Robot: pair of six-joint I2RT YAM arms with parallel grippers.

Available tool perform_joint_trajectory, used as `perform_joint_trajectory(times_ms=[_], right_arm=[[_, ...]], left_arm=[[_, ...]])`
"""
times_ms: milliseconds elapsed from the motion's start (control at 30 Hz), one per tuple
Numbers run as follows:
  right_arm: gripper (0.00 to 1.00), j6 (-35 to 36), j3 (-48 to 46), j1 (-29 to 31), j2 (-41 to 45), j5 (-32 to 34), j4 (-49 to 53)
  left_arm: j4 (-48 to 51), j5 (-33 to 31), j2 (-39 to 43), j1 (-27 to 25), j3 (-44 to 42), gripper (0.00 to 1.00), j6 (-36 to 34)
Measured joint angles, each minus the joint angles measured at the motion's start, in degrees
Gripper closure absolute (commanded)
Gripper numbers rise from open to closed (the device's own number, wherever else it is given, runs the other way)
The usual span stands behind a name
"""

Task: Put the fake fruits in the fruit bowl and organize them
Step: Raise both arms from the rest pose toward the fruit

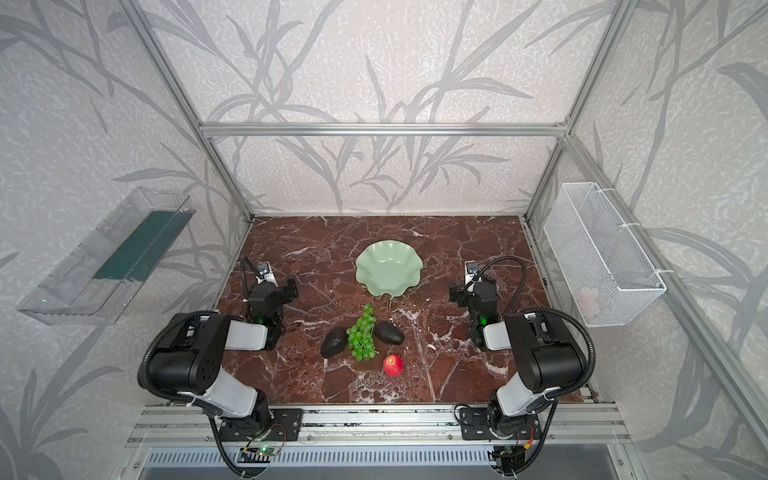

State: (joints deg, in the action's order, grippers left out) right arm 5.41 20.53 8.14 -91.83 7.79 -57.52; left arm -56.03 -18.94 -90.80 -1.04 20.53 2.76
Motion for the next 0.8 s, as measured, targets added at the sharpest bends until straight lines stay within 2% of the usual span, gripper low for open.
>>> perform_joint_trajectory(times_ms=[800], right_arm=[[0.01, 0.0, 0.0, 0.0, 0.0, 0.1, 0.0]], left_arm=[[0.0, 1.0, 0.0, -0.1, 0.0, 0.01, -0.2]])
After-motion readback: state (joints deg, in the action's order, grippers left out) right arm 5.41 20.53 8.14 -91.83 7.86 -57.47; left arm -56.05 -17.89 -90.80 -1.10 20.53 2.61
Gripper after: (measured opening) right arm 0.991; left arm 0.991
